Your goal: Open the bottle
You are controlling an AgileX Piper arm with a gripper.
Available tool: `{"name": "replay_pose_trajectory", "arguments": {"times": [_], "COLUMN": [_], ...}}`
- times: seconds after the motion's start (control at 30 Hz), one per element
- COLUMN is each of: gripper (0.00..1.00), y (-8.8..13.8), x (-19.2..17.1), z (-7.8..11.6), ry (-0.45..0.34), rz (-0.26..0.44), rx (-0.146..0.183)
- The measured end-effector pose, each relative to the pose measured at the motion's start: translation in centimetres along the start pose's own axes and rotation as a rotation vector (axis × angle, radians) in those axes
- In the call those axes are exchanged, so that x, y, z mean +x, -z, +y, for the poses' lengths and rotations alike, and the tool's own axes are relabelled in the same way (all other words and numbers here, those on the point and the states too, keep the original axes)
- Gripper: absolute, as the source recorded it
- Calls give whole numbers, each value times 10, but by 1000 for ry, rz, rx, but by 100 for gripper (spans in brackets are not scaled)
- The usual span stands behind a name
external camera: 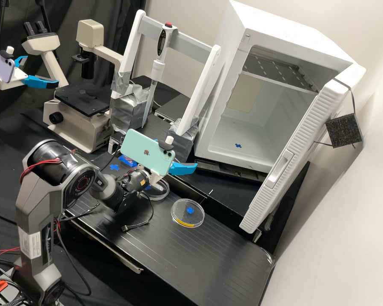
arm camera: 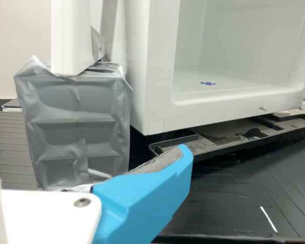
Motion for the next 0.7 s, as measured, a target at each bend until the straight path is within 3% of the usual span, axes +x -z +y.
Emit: {"name": "replay_pose_trajectory", "arguments": {"times": [0.33, 0.5, 0.7], "gripper": [100, 100, 100], "y": [-1, 1, 17], "x": [-3, -22, -54], "z": [-1, -1, 3], "ry": [-3, 4, -40], "rz": [3, 9, 114], "rx": [0, 1, 1]}}
